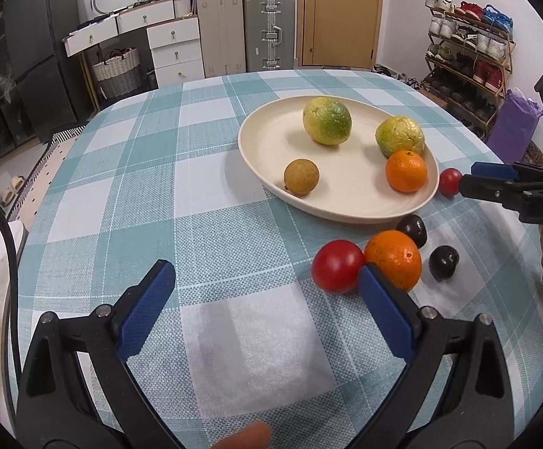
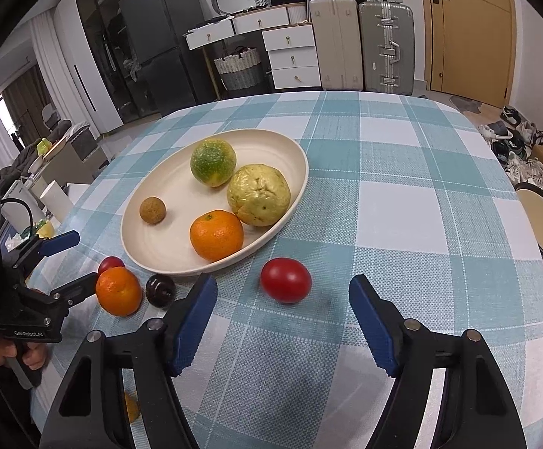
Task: Organize fruits
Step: 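Move both open grippers back toward the red tomatoes beside the plate, then grasp a red tomato with the left gripper while the right grasps another red tomato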
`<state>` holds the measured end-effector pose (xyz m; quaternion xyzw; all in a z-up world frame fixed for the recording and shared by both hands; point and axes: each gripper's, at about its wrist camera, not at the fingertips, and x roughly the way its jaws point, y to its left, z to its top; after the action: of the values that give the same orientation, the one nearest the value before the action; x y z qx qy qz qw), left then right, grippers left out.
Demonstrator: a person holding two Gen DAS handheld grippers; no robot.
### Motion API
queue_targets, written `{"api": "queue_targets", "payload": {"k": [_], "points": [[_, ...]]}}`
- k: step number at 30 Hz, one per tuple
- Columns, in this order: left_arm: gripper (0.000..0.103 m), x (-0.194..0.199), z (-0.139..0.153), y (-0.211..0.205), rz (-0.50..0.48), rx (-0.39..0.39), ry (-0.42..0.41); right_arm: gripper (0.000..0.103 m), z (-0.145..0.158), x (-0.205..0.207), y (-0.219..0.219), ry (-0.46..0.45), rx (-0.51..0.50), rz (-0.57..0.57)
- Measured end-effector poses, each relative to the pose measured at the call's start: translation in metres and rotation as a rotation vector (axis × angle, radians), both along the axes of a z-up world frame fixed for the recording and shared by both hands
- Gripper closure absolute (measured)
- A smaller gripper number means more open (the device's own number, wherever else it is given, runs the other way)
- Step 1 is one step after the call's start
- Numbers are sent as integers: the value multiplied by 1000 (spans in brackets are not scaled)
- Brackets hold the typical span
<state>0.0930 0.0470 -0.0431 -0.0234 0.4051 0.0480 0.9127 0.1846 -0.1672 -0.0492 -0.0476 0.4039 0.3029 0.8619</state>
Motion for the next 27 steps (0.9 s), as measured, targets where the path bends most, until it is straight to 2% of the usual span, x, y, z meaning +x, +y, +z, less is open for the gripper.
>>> {"api": "queue_targets", "payload": {"k": [7, 16, 19, 27], "points": [[6, 4, -2, 0, -5, -13, 8, 31, -5, 4, 2, 8, -19, 4], [20, 10, -4, -4, -42, -47, 15, 46, -11, 8, 11, 18, -39, 20], [28, 13, -4, -6, -65, -66, 17, 52, -11, 8, 12, 13, -42, 23], [62, 15, -8, -14, -128, -133, 33, 61, -10, 6, 13, 2, -44, 25]]}}
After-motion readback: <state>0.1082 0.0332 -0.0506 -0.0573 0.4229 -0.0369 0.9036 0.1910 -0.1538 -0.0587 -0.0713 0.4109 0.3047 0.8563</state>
